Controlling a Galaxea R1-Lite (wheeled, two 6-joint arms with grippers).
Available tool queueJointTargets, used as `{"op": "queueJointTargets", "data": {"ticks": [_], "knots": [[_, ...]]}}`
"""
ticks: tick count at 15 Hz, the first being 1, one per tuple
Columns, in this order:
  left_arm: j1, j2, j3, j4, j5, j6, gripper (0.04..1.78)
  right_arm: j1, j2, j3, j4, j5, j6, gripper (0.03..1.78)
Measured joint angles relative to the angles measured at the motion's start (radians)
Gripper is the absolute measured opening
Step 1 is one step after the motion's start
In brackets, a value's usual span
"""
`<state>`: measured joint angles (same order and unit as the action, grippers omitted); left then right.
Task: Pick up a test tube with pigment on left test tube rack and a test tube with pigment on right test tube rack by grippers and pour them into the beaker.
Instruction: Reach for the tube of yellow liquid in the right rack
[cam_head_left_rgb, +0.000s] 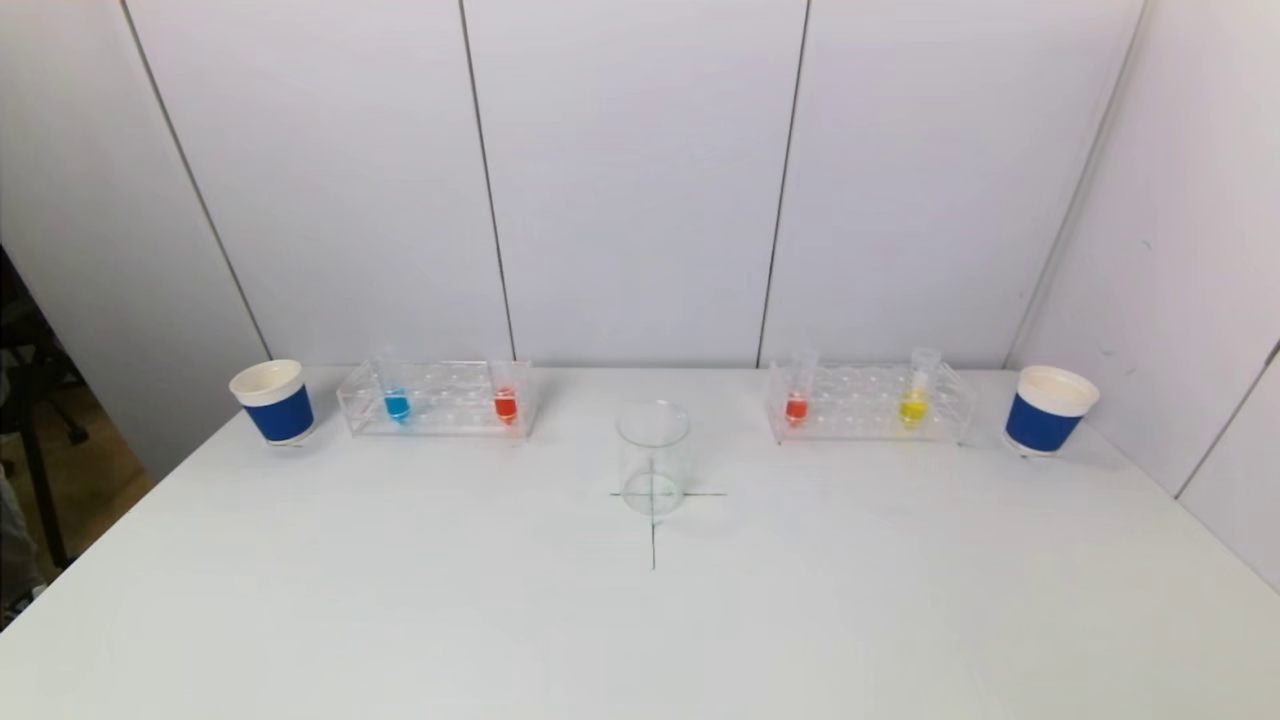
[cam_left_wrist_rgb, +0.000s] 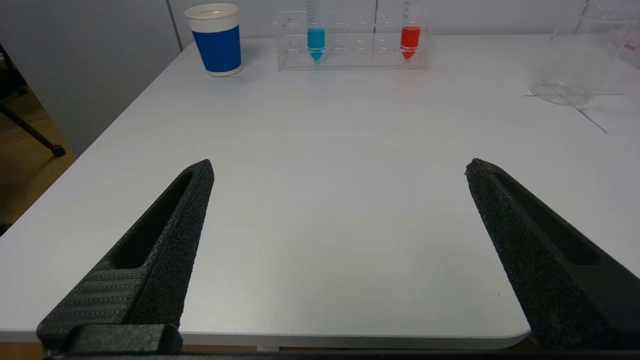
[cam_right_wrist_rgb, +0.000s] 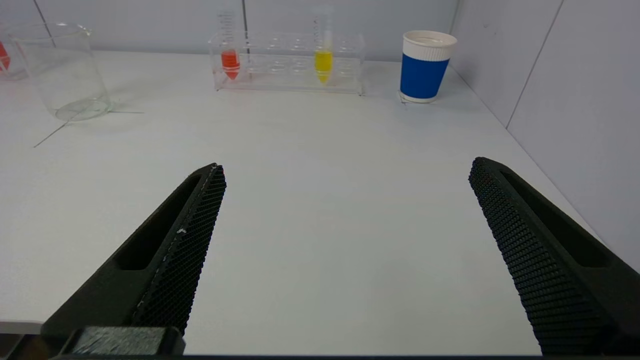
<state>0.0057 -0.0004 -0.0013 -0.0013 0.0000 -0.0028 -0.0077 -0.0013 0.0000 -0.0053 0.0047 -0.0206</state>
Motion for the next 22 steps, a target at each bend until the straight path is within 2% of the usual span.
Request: {"op": "queueJointTargets", "data": {"ticks": [17,20,22], "knots": [[0.000,0.000,0.000,0.000,0.000,0.000,1.76,0.000,0.000,0.000,-0.008,-0.005,-0.013,1.77],[0.000,0.000,0.000,0.000,0.000,0.000,1.76,0.000,0.000,-0.054,0.016,-0.006,-0.020,1.77],[0.000,0.000,0.000,0.000,0.000,0.000,1.76,0.000,0.006,-0.143,0.080,0.010,-0.021,1.77]]}}
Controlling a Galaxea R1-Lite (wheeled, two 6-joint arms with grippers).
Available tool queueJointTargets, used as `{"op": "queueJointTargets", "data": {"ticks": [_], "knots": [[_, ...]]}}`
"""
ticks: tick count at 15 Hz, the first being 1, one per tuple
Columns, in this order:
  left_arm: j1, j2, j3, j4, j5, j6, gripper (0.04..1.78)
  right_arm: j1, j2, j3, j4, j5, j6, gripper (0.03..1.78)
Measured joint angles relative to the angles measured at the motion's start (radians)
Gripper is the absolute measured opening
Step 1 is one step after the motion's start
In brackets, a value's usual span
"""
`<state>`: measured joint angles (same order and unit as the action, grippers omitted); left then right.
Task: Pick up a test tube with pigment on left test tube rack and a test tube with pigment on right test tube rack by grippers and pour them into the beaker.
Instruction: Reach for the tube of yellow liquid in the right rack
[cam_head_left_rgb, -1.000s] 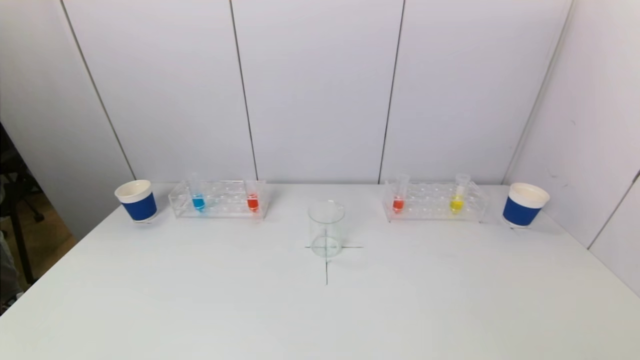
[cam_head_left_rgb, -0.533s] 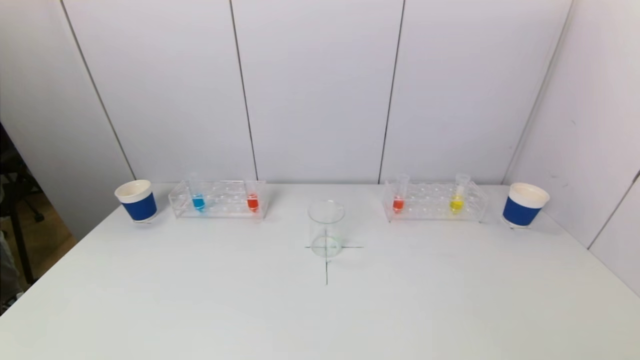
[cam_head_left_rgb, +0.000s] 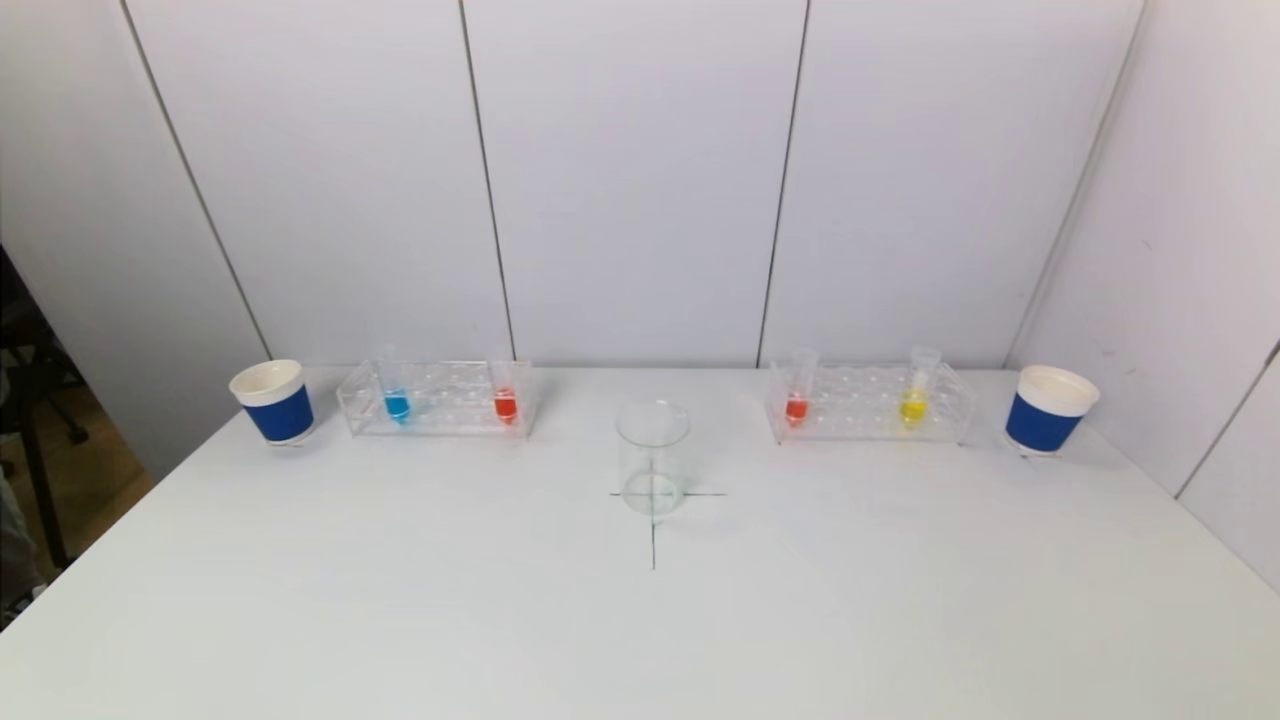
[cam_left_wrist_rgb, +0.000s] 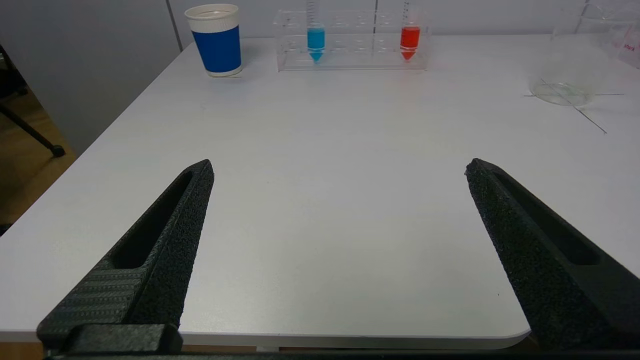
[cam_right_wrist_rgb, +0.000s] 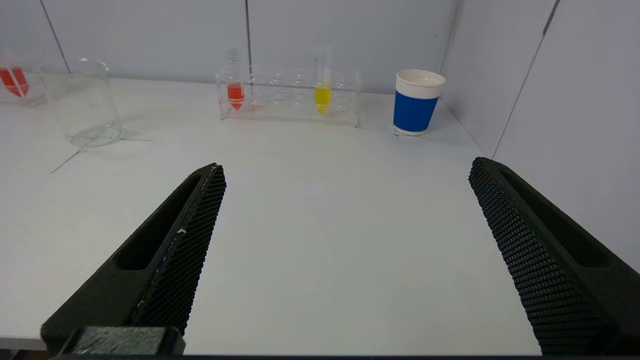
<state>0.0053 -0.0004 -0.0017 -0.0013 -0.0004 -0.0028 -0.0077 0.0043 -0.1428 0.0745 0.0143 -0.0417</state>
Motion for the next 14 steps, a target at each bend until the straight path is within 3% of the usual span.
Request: {"op": "queueJointTargets", "data": {"ticks": [3,7,14], "knots": [[0.000,0.000,0.000,0.000,0.000,0.000,1.76,0.000,0.056,-0.144,0.089,0.051,0.002,1.77],[0.000,0.000,0.000,0.000,0.000,0.000,1.76,0.000,0.223,-0.318,0.086,0.094,0.011,1.77],[0.000,0.000,0.000,0.000,0.000,0.000,1.76,0.000,0.636,-0.568,-0.107,0.141,0.019,1.77]]}}
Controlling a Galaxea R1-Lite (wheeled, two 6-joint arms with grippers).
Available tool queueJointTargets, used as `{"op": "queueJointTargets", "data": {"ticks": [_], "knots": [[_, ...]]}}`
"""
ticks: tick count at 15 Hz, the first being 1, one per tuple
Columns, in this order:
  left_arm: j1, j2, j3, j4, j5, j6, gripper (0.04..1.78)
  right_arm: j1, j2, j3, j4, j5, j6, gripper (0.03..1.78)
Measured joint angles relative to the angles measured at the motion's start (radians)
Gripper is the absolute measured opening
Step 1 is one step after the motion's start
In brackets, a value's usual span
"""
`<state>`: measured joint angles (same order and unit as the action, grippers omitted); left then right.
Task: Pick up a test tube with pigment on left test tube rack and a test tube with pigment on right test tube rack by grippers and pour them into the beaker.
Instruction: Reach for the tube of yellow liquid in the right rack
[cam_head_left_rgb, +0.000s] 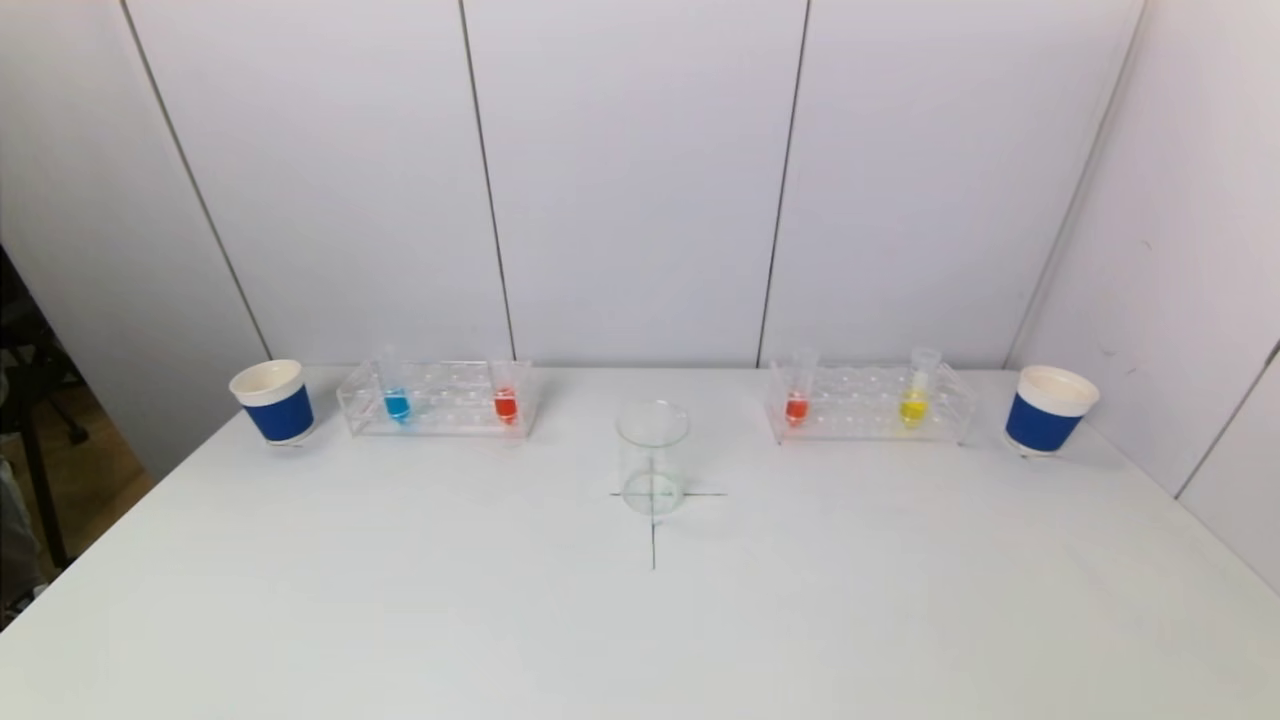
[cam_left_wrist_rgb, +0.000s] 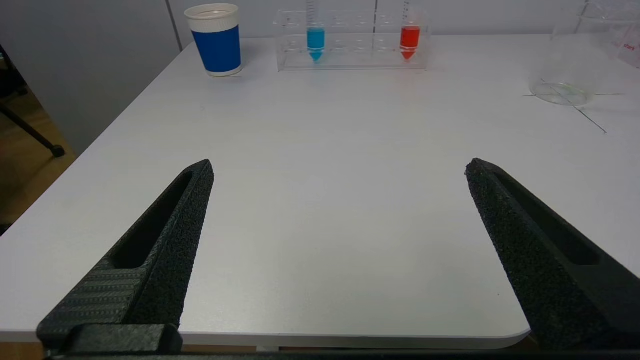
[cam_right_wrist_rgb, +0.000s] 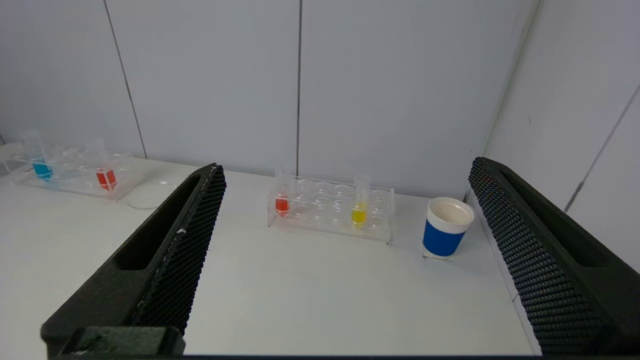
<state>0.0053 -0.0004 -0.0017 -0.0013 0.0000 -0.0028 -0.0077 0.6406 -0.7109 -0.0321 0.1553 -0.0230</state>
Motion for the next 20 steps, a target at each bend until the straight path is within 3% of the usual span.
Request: {"op": "queueJointTargets", "data": {"ticks": [5,15,20], "knots": [[0.000,0.000,0.000,0.000,0.000,0.000,1.76,0.000,0.262,-0.096,-0.099,0.019,0.001,1.77],[0.000,0.000,0.000,0.000,0.000,0.000,1.76,-0.004,0.626,-0.076,-0.347,0.009,0.026,1.77],[0.000,0.000,0.000,0.000,0.000,0.000,1.76,-0.003,0.782,-0.074,-0.454,-0.022,0.025,1.77]]}}
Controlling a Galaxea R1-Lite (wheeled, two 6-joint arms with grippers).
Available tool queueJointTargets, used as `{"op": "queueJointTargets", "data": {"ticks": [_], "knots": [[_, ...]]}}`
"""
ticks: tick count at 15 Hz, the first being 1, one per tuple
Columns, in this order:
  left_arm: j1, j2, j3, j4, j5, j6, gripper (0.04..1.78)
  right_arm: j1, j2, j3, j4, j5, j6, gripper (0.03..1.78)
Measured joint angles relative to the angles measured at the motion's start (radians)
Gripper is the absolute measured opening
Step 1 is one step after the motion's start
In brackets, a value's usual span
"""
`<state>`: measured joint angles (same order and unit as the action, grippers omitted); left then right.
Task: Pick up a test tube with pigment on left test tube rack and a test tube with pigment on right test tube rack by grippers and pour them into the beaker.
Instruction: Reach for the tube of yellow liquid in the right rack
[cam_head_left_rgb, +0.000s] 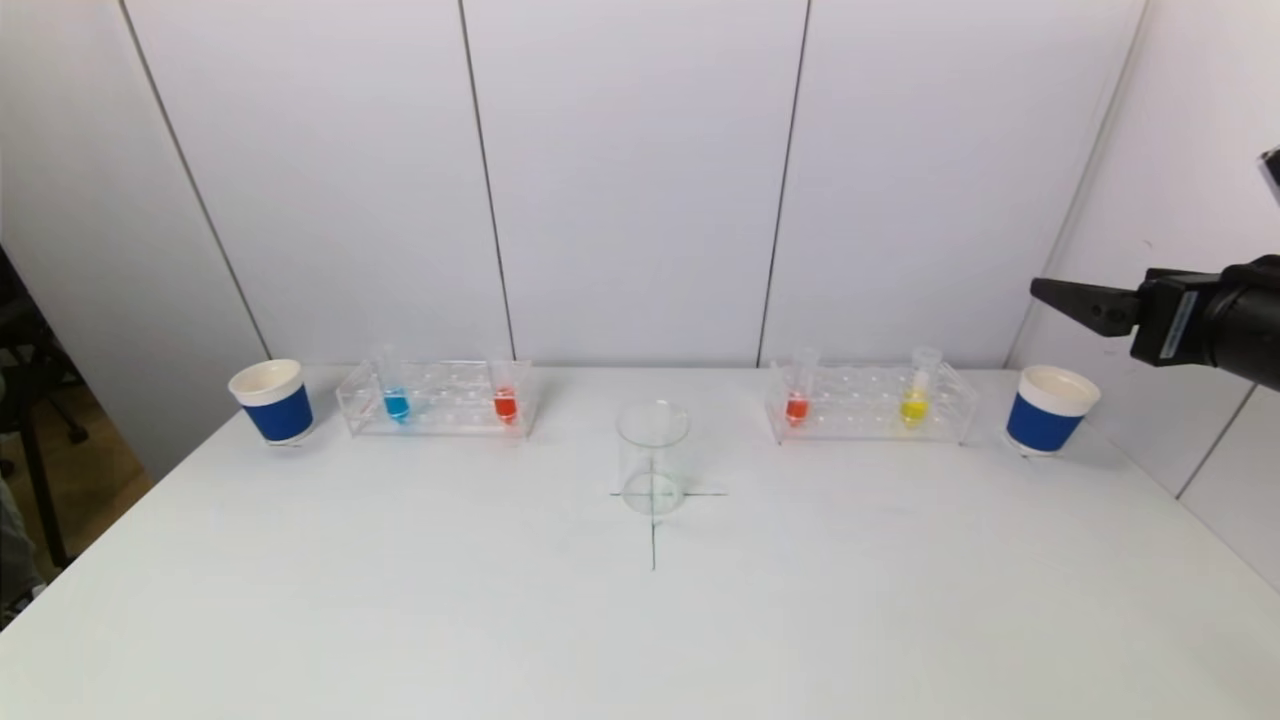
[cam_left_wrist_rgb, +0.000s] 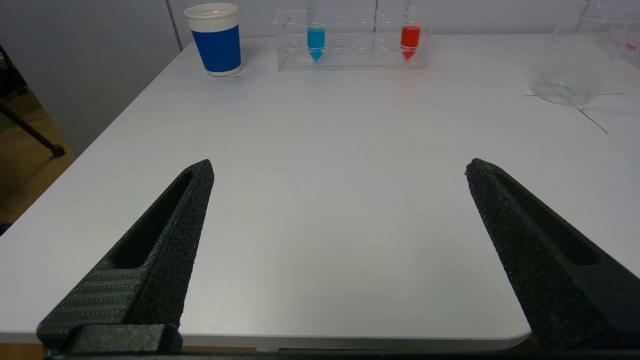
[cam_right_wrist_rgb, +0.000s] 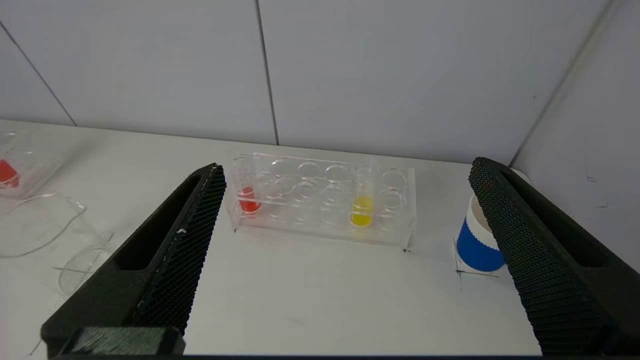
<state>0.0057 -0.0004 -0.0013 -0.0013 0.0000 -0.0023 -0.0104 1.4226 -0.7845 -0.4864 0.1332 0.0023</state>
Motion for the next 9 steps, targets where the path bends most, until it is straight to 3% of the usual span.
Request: {"op": "queueJointTargets", "data": {"ticks": [9], "knots": [[0.000,0.000,0.000,0.000,0.000,0.000,1.76,0.002,0.254,0.052,-0.284,-0.017,-0.010,1.77]]}}
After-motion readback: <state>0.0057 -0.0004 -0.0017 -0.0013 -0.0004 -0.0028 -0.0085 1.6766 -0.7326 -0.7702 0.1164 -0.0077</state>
